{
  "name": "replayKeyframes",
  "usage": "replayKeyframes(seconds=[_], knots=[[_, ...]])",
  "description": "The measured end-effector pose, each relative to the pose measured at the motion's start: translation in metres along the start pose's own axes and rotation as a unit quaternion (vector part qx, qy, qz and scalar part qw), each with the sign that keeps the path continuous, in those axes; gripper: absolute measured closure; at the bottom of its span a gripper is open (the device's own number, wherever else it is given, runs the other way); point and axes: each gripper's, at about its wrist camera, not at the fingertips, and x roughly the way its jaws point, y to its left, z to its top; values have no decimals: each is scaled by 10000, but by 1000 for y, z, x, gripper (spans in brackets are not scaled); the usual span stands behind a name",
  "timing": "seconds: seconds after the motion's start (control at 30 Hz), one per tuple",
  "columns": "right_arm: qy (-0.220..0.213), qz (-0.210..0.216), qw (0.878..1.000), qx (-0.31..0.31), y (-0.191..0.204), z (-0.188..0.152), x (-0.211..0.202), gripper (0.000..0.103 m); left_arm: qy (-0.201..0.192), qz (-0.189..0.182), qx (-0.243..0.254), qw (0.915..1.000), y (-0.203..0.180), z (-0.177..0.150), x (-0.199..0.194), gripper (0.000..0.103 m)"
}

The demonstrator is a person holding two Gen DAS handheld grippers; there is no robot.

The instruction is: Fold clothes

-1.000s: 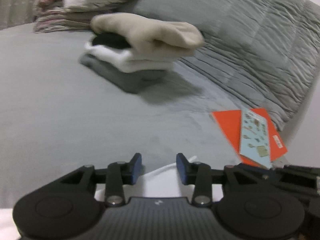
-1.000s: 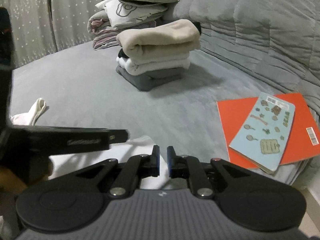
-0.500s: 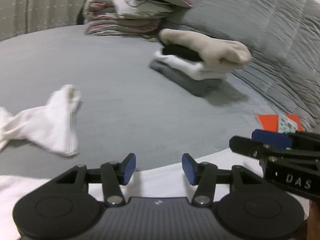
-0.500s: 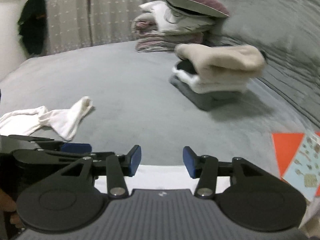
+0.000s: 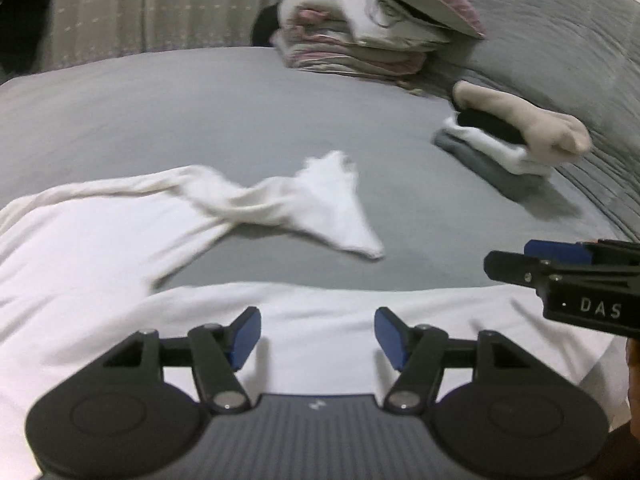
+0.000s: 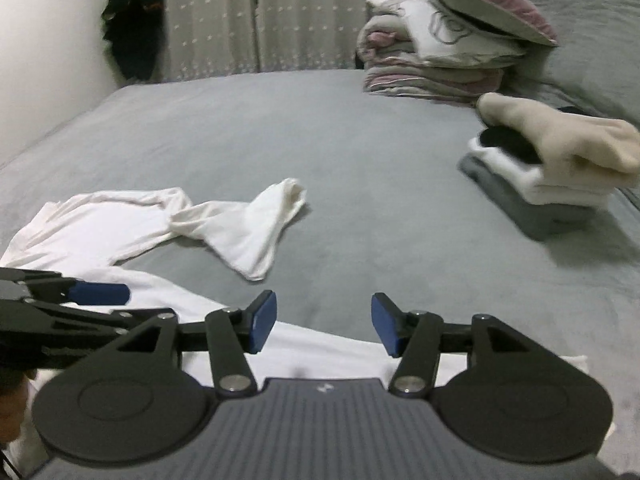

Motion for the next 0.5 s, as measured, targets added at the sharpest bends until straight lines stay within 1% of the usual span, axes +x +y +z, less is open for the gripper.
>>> replayKeyframes(seconds=[0.2, 0.37, 0.5], knots=[[192, 285, 9993, -177, 28, 1, 16, 46, 10, 359, -187, 9992, 42, -10, -17, 37], [310, 574, 9969, -446, 56, 0, 24, 46, 39, 633, -539, 9965, 81, -25, -34, 37], [422, 810, 9935, -675, 76, -5, 29, 46, -77, 784, -776, 9939, 107, -35, -51, 37]])
